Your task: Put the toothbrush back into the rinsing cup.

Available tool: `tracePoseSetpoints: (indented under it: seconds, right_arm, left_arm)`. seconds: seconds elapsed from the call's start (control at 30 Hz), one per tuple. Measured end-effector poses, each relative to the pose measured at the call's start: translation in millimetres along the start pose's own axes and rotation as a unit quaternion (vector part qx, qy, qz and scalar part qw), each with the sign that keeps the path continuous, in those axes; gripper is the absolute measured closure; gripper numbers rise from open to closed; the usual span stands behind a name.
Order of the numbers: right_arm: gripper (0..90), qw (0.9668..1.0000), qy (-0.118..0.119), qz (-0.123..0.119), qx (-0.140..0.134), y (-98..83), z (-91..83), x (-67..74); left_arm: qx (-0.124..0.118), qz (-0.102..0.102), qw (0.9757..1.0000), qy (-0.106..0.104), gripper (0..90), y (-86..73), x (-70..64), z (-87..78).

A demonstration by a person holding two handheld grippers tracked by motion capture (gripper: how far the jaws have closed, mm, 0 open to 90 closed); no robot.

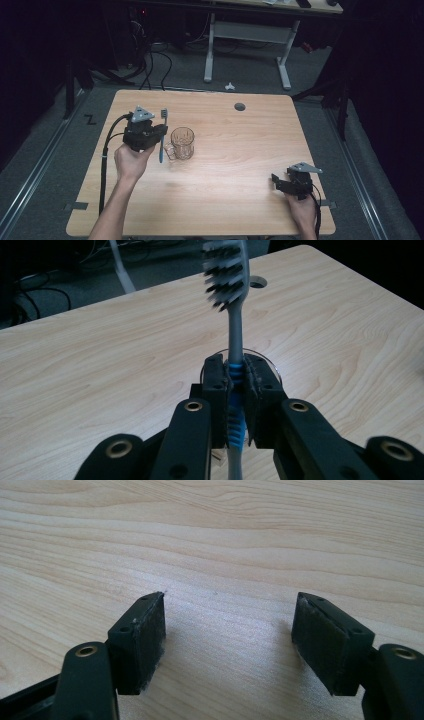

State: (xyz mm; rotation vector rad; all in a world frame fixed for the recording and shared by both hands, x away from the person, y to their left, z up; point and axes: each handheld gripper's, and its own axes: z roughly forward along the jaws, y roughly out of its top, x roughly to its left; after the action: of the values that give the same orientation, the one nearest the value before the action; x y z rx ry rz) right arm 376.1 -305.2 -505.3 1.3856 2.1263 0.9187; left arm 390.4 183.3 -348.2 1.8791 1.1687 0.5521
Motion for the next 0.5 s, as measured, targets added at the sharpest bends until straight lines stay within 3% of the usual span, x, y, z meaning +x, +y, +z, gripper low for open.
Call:
tracePoseSetpoints:
  seconds: [0.23,0.5]
  right_arm:
    - [30.0,1.0,0.0,0.0,0.0,0.0,0.0,0.1]
    - [30.0,1.0,-0.001,0.0,0.0,0.0,0.0,0.1]
  left_arm:
    - [-0.014,-0.01,0.9998,0.0,81.3,1.7,4.7,0.3]
    - [-0.029,-0.001,0.9996,0.002,81.3,13.4,1.9,2.6]
